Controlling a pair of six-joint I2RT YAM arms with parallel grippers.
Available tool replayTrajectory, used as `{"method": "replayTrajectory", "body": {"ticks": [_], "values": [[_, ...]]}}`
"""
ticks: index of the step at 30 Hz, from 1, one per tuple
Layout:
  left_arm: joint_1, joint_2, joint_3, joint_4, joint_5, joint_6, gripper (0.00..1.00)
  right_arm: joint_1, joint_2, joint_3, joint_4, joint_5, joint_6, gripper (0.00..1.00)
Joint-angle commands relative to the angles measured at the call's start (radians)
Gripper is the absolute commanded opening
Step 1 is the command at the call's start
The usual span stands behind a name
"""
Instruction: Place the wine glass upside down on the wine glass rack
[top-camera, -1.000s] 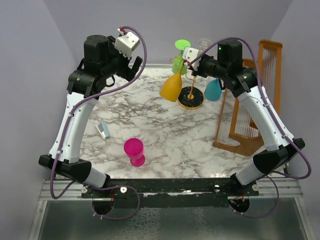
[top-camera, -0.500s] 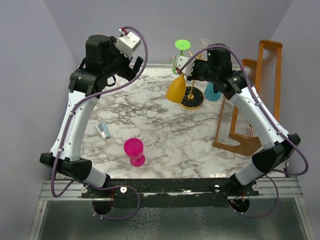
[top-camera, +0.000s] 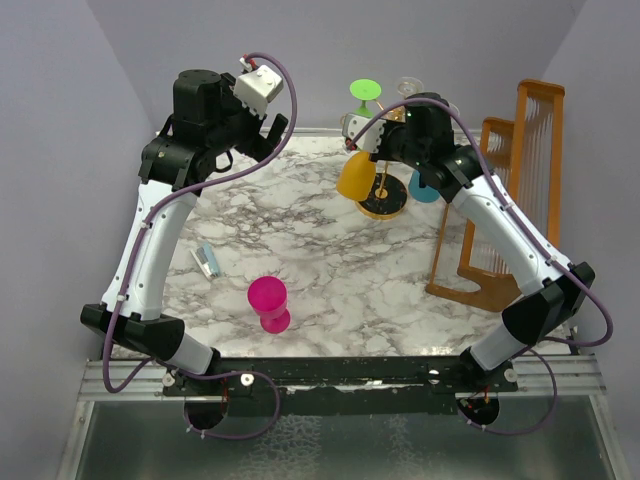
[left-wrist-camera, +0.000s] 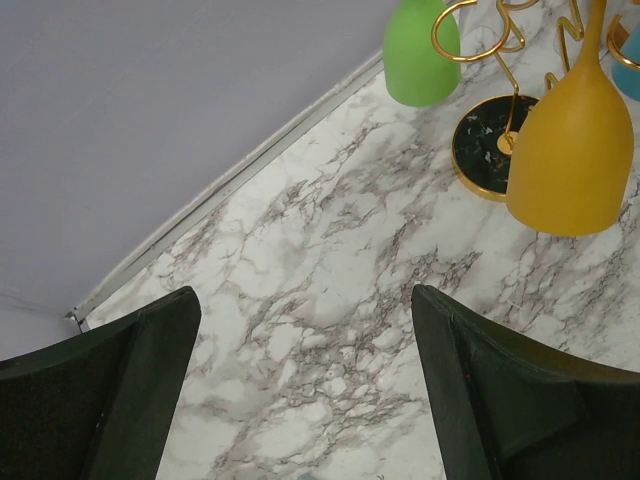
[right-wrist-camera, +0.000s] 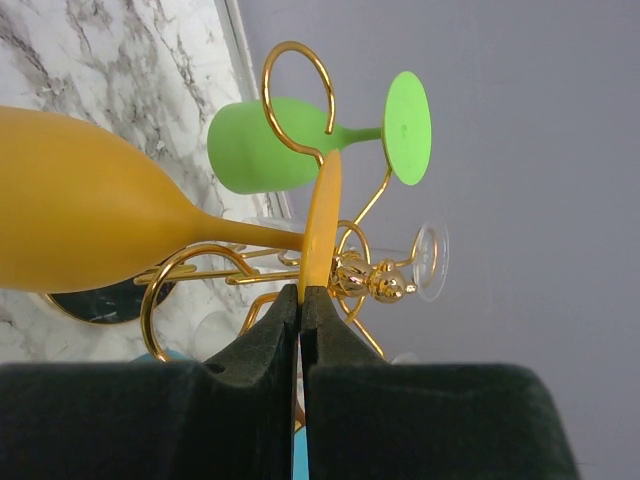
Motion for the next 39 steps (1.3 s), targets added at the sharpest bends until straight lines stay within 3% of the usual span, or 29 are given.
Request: {"method": "replayTrajectory", "body": {"ticks": [1, 39], "values": [[0.007, -0.001, 0.005, 0.017, 0.024, 0.002, 0.90, 0.011, 0.003, -0.013, 0.072, 0.074, -0.011, 0.01], [0.007, -0.019, -0.020, 0.020, 0.041, 0.003, 0.90, 0.015, -0.085, -0.090, 0.059, 0.182, -0.046, 0.01]]}}
